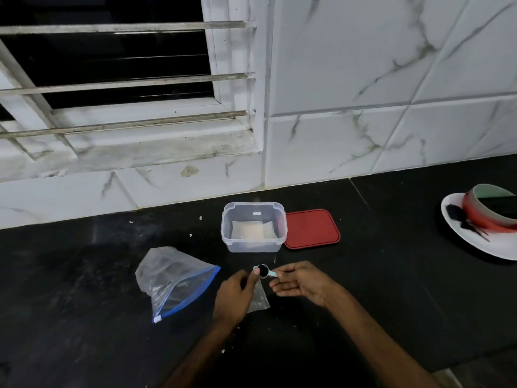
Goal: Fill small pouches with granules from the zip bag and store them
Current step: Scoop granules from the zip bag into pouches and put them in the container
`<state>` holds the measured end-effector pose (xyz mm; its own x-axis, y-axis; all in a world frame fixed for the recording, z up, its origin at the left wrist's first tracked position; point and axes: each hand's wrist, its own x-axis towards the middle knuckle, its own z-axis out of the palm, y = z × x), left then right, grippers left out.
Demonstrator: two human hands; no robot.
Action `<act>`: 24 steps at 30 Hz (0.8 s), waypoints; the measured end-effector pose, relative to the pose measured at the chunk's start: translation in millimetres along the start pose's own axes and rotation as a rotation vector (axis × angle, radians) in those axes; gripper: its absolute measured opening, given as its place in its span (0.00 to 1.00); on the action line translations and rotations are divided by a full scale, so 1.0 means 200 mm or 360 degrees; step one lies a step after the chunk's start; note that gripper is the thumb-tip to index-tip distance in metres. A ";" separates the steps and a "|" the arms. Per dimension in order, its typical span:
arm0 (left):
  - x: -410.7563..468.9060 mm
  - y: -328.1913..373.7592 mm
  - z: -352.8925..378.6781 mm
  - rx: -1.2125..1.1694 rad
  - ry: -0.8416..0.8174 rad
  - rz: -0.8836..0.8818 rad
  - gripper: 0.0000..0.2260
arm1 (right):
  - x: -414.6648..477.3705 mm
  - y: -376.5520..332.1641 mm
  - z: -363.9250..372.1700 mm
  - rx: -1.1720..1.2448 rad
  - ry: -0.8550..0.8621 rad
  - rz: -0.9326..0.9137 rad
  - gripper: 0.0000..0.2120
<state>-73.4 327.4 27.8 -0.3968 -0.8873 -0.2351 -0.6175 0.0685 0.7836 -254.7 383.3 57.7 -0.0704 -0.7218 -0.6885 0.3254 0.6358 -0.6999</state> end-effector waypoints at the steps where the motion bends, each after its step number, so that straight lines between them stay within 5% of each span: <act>1: -0.01 -0.01 0.00 0.0001 0.0007 -0.0015 0.18 | 0.01 0.00 -0.01 0.0003 0.0001 0.0010 0.11; 6: 0.00 -0.04 0.04 0.0447 -0.0069 -0.0079 0.17 | 0.02 -0.02 -0.08 0.0018 0.0010 0.0035 0.11; 11: 0.03 0.02 0.18 0.1040 -0.0171 -0.0030 0.31 | 0.01 0.00 -0.13 0.0033 0.0006 0.0043 0.11; 15: 0.06 0.04 0.23 0.1263 -0.0261 -0.0012 0.25 | 0.00 0.02 -0.17 0.0041 0.0020 0.0045 0.11; 24: 0.07 -0.01 0.09 0.0757 -0.0221 -0.0126 0.08 | -0.02 0.05 -0.14 -0.0031 -0.0060 0.0012 0.09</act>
<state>-90.9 323.5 12.8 -0.4027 -0.8313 -0.3831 -0.8778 0.2321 0.4190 -277.7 399.9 48.1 -0.0321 -0.7265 -0.6864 0.3072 0.6463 -0.6985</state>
